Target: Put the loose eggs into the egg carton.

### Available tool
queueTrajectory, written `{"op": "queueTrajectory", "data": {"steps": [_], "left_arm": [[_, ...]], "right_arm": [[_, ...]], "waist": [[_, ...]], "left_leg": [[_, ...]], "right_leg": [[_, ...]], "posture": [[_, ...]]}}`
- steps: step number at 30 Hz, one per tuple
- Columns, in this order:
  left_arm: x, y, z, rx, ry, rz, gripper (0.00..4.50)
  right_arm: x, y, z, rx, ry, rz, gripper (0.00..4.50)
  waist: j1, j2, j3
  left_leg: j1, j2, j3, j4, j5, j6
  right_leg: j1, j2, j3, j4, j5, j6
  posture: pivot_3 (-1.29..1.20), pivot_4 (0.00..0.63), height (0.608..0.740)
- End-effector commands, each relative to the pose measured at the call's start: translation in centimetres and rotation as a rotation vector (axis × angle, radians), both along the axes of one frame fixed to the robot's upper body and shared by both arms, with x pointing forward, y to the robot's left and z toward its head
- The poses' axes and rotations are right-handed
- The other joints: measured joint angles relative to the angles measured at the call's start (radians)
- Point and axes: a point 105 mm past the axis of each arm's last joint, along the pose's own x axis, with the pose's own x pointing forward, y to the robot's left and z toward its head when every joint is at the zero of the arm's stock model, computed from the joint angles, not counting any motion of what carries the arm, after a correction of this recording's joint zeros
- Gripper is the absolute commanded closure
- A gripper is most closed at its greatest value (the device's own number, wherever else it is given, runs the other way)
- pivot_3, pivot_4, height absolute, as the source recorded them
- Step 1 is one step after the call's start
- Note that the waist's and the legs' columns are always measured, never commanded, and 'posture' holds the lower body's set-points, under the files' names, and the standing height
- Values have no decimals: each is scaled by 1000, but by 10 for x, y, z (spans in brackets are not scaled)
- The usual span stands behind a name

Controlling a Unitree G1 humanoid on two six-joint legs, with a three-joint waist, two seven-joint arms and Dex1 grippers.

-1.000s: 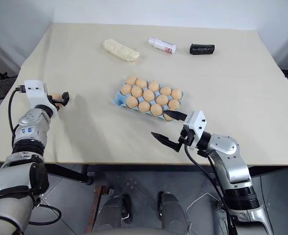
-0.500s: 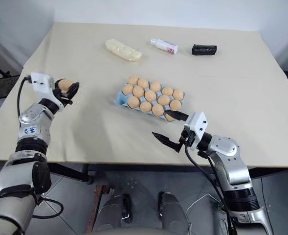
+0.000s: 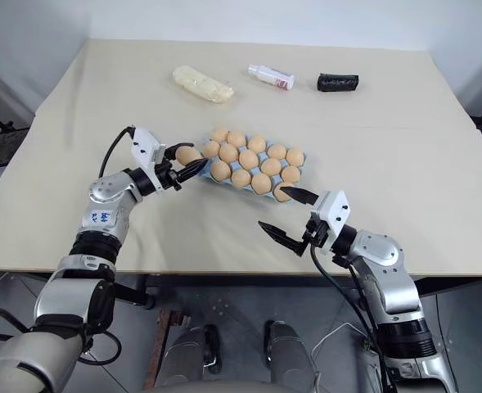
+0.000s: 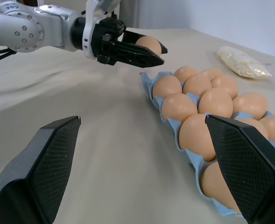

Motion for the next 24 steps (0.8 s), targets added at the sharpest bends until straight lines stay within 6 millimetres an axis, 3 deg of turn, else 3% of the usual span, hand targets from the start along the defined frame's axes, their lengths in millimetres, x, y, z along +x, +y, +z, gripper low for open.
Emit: {"op": "queueTrajectory", "data": {"steps": [1, 6, 10, 15, 22, 24], "left_arm": [[6, 0, 9, -21, -21, 18, 1429], [9, -6, 5, -13, -9, 10, 14], [5, 3, 6, -3, -24, 2, 14], [-7, 46, 12, 42, -75, 46, 14], [-70, 107, -9, 249, -66, 6, 14], [-86, 113, -15, 278, -30, -7, 14]], "right_arm": [[-5, -6, 15, 17, -69, -28, 0], [-8, -5, 14, 23, -66, -39, 0], [-10, -4, 13, 25, -62, -37, 0], [-10, -6, 11, 15, -56, -32, 0], [-7, -33, 5, -61, -14, -36, 0], [-3, -41, 5, -85, -4, -37, 0]], "waist": [[0, 0, 0], [1, 0, 0], [0, 0, 0], [-11, 0, 0], [-14, 0, 0], [-14, 0, 0]], "left_leg": [[0, 0, 0, 0, 0, 0], [0, 0, 0, 0, 0, 0], [0, 0, -1, 0, 0, 0], [0, 1, 0, 0, 0, 0], [0, 5, 0, -2, 0, -1], [1, 6, 0, -2, -1, -1]], "right_leg": [[0, 0, 0, 0, 0, 0], [0, 0, -1, 0, 0, 0], [0, 1, -1, 0, 0, 0], [0, 2, 0, 0, 0, 0], [0, 1, 0, 0, -1, -2], [0, 0, 0, 0, -1, -2]], "posture": [[0, 150, 740], [0, 150, 740], [0, 150, 740], [0, 150, 740], [0, 150, 740], [0, 150, 740]]}}
